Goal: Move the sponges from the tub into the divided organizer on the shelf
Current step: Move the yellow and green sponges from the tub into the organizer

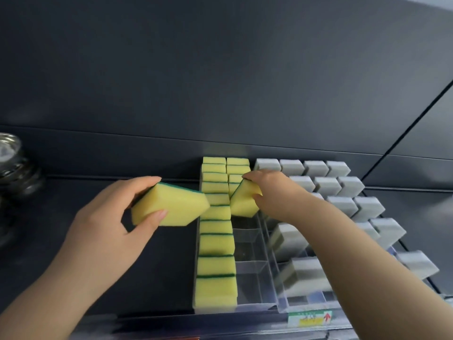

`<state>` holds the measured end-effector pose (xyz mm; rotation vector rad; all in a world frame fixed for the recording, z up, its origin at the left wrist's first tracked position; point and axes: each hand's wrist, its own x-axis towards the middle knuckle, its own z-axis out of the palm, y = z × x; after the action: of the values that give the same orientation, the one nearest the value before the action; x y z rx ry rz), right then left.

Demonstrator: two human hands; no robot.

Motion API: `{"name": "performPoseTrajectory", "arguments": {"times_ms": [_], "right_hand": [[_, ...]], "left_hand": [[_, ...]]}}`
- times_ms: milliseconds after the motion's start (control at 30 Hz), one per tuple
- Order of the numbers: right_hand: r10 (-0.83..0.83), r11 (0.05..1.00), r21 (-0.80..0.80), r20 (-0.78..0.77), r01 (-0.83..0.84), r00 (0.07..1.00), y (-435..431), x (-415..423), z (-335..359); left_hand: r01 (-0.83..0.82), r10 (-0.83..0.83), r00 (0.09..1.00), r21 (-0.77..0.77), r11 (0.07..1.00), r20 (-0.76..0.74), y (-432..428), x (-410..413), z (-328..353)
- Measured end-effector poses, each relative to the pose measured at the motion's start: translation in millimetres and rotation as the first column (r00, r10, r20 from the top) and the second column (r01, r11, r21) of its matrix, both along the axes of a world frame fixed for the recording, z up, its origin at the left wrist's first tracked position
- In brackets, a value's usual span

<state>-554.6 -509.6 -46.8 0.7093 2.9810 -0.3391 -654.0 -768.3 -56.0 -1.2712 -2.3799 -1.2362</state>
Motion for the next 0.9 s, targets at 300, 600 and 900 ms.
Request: {"name": "performPoseTrajectory", "arguments": {"times_ms": [300, 600, 900], "right_hand": [[0.063, 0.996, 0.055, 0.130, -0.070, 0.990, 1.0, -6.1, 0.9], [0.159, 0.951, 0.236, 0.174, -0.198, 0.972, -2.5, -14.8, -16.8], [0.207, 0.934, 0.258, 0.175, -0.248, 0.962, 0.2, -14.6, -21.3]], "left_hand": [[-0.039, 0.040, 0.999, -0.028, 0.999, 0.021, -6.6, 16.8, -0.6], [-0.072, 0.071, 0.997, -0.032, 0.997, -0.010, -10.0, 31.5, 1.7], [-0.060, 0.057, 0.997, -0.052, 0.997, -0.055, -9.7, 37.4, 2.8]]}}
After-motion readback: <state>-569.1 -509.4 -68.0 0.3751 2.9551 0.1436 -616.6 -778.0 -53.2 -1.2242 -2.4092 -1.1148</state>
